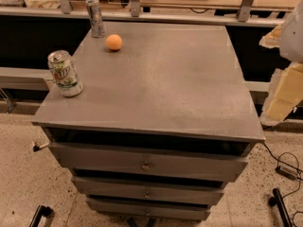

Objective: Move orange near 7up can

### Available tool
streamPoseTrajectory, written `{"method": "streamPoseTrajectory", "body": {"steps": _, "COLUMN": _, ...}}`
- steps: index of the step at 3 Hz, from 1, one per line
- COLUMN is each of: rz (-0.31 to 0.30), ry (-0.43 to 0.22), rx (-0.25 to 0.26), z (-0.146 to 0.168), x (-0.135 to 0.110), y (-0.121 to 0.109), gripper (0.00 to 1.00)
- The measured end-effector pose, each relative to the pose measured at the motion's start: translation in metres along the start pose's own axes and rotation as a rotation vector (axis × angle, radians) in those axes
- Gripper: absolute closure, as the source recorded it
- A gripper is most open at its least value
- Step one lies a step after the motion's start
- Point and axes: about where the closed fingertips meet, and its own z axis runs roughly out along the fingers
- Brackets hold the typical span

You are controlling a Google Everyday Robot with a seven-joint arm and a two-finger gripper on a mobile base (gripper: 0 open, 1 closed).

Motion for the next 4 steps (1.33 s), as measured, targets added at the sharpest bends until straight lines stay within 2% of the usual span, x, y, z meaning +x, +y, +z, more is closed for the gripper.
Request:
{"method": "streamPoseTrajectory", "body": {"steps": 1, "rz": 0.000, "ry": 0.000, "rx": 0.000, "z": 0.000, "x": 0.000, "y": 0.000, "gripper": 0.00}}
{"method": "streamPoseTrajectory", "body": {"steps": 2, "rz": -0.009, "ry": -0.062, "rx": 0.030, "z": 0.009, "x": -0.015, "y": -0.029, "gripper": 0.00}}
{"method": "streamPoseTrajectory", "body": {"steps": 3, "rz": -0.004, "ry": -0.206, "rx": 0.072, "z": 0.024, "x": -0.048, "y": -0.082, "gripper": 0.00}}
{"method": "streamPoseTrajectory", "body": {"steps": 4, "rz": 0.053, "ry": -0.408, "rx": 0.111, "z": 0.045, "x": -0.102, "y": -0.149, "gripper": 0.00}}
